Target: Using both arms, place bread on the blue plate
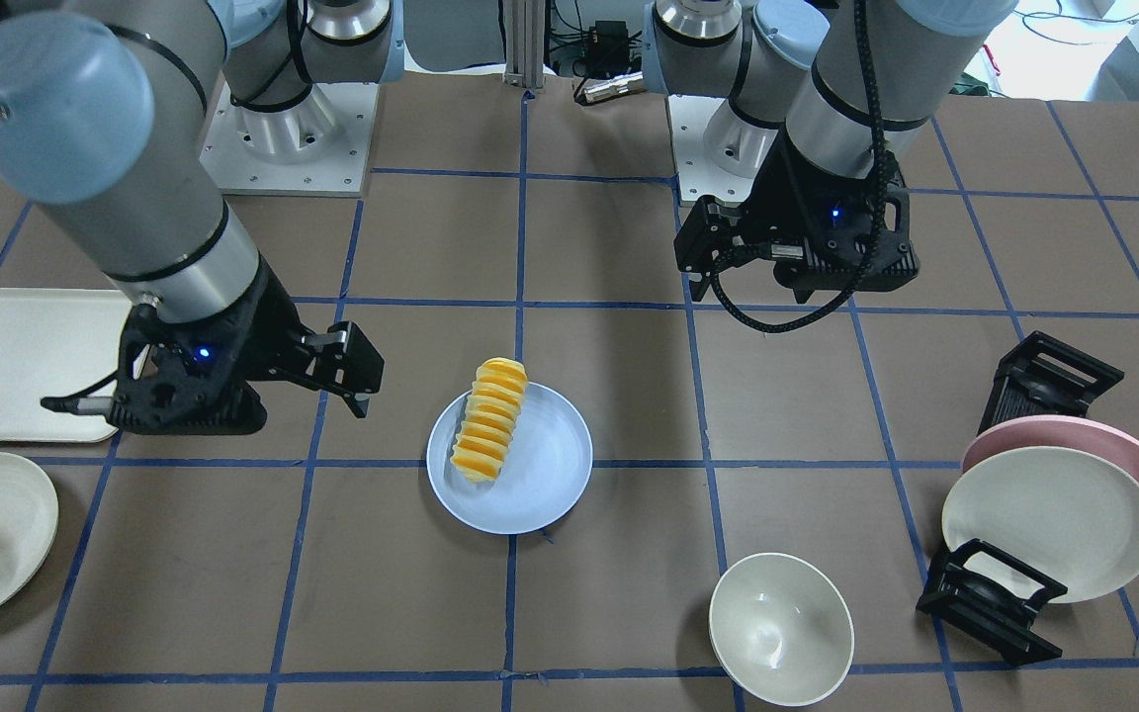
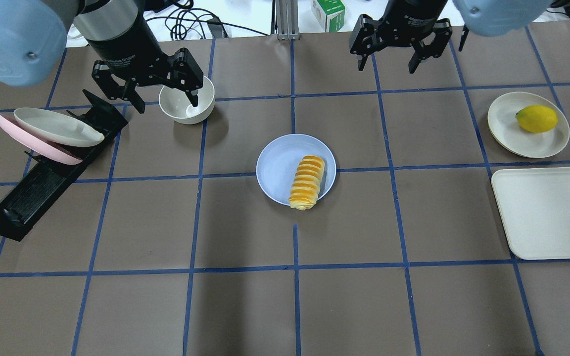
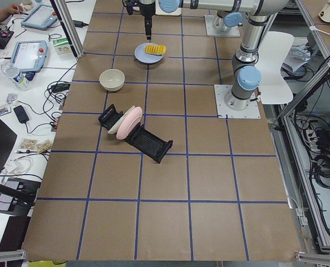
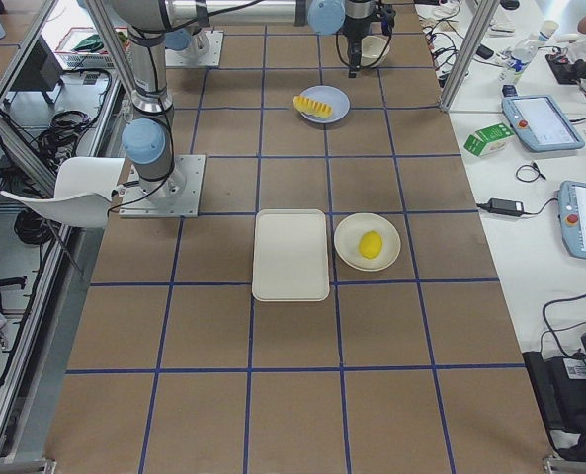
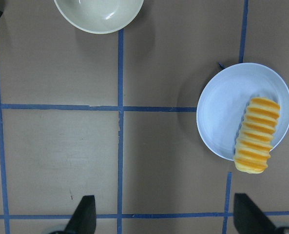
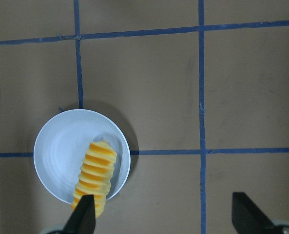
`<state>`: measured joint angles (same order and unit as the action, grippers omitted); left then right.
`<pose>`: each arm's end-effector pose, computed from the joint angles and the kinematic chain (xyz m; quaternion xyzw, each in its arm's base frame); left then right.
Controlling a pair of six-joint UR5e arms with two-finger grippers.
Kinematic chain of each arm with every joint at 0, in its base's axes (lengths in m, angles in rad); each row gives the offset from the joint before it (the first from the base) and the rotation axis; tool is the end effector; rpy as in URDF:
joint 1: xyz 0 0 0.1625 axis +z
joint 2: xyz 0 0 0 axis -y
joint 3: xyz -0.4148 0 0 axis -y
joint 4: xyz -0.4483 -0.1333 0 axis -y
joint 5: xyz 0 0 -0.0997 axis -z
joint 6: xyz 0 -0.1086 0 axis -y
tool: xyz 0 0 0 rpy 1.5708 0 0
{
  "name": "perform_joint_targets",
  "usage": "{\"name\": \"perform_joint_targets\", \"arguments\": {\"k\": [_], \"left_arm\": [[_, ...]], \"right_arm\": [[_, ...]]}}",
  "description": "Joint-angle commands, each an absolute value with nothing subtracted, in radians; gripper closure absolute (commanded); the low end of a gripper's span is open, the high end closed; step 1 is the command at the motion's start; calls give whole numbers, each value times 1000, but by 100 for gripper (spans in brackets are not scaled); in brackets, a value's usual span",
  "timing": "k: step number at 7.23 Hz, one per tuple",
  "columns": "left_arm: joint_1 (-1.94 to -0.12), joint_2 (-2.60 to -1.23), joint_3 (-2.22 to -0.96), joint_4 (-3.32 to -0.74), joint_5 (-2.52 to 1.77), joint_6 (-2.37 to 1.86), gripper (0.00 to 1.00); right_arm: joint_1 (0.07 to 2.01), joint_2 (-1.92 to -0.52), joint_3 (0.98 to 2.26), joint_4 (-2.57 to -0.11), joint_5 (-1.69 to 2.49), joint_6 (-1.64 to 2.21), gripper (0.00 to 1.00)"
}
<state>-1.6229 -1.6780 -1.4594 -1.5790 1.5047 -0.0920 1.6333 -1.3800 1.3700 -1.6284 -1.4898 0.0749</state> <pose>-0.1711 -0.5838 0.4680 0.0200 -0.9993 -0.0044 0.0328 0.1814 -0.6236 0.4730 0.0048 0.9986 -0.0309 0.0427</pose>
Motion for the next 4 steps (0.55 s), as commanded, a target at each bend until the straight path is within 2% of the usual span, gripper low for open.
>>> {"name": "perform_joint_targets", "arguments": {"k": [1,2,4], "left_arm": [[-1623,-1677,-1459,-1580,1506,-92,0],[-1623,-1677,-1459,-1578,1503,-92,0],[-1623,-1674,-1459,-1580,1505,-92,0]], "right_arm": [[1626,-1466,1502,-1588,-1631,-48,0],[1614,-1518,1550,-1604,-1640,-57,0],[1594,-1531,1552,-1614,-1542,-48,0]]}}
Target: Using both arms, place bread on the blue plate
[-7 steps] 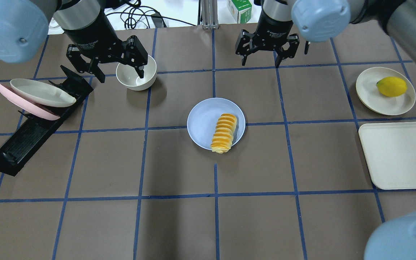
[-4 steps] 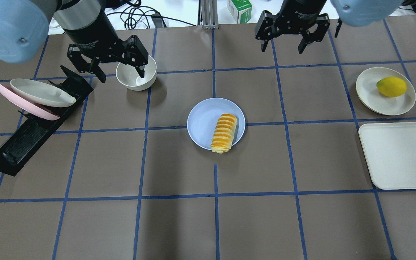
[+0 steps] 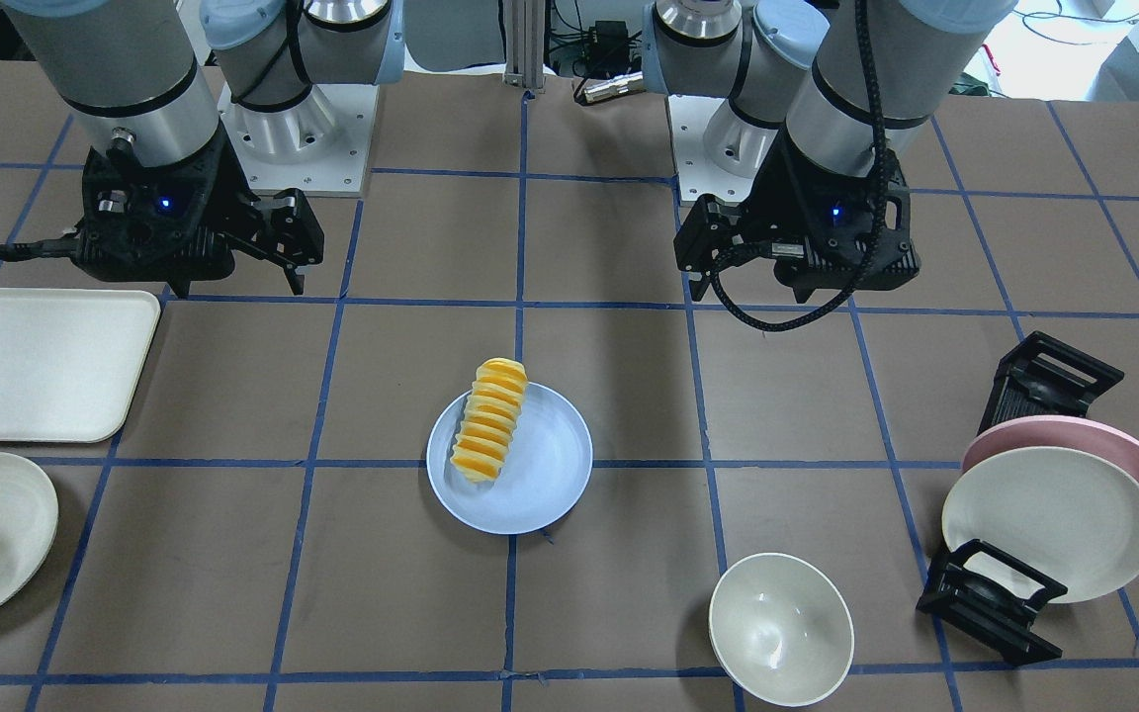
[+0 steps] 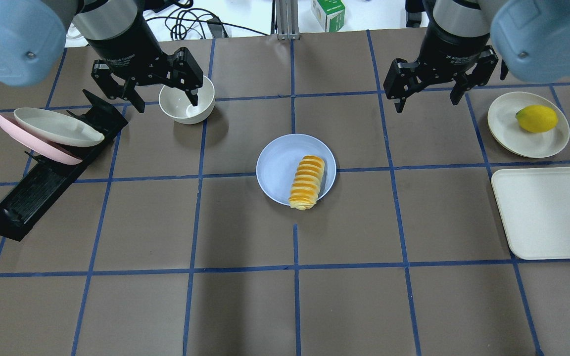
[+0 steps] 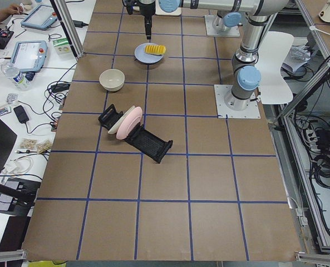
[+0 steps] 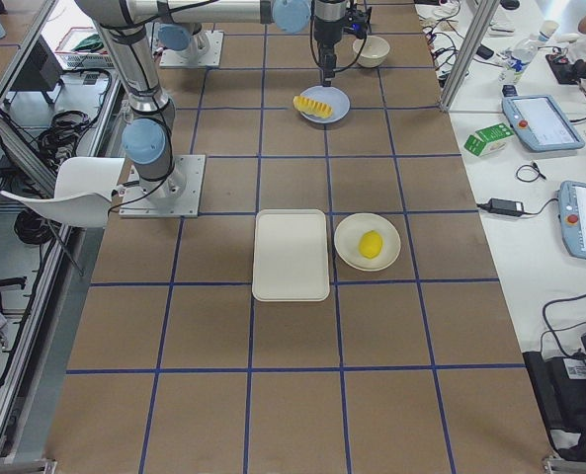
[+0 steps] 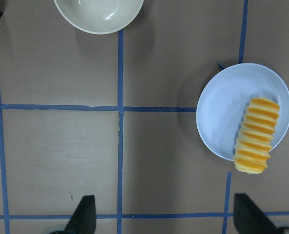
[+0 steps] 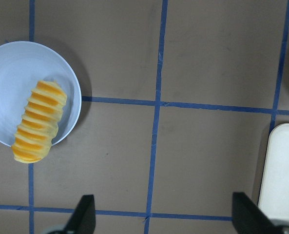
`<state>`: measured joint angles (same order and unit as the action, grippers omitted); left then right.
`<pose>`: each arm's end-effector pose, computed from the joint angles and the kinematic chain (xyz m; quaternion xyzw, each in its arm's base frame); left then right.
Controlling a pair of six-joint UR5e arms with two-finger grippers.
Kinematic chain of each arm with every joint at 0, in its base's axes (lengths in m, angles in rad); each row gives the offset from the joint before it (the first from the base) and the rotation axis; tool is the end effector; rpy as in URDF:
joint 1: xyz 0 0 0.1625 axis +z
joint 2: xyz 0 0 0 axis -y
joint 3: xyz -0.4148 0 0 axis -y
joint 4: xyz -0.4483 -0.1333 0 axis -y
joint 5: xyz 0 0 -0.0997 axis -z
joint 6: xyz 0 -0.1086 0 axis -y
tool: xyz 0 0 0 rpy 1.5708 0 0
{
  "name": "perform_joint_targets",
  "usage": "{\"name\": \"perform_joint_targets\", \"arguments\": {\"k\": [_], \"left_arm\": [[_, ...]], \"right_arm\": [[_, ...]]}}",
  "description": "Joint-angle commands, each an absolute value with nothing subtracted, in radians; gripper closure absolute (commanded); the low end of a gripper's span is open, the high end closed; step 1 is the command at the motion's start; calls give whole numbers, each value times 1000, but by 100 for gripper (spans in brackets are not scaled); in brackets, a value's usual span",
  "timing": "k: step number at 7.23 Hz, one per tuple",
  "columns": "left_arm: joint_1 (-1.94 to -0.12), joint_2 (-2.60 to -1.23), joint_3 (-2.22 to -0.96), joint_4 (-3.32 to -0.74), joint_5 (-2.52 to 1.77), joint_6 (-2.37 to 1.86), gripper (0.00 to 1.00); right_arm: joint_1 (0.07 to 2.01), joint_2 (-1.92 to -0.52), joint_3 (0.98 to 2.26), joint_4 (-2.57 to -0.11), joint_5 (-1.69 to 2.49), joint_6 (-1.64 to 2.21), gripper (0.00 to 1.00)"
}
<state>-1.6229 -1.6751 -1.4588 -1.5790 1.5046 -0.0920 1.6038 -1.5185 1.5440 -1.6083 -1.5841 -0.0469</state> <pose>-0.1711 -0.5830 0.4701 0.0199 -0.9993 -0.0026 0.0330 0.1506 -0.5662 0.4579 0.0399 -0.9992 0.0060 0.0067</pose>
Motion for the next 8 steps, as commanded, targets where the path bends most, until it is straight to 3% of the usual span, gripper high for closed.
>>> {"name": "perform_joint_targets", "arguments": {"k": [1,8], "left_arm": [[-1623,-1671,-1460,-1580,1508,-91,0],[-1623,-1680,-1460,-1580,1500,-92,0]], "right_arm": [[1600,-1531,1548,-1612,-1536,-48,0],[1592,-1523,1512,-1606,-1552,-63,0]]}}
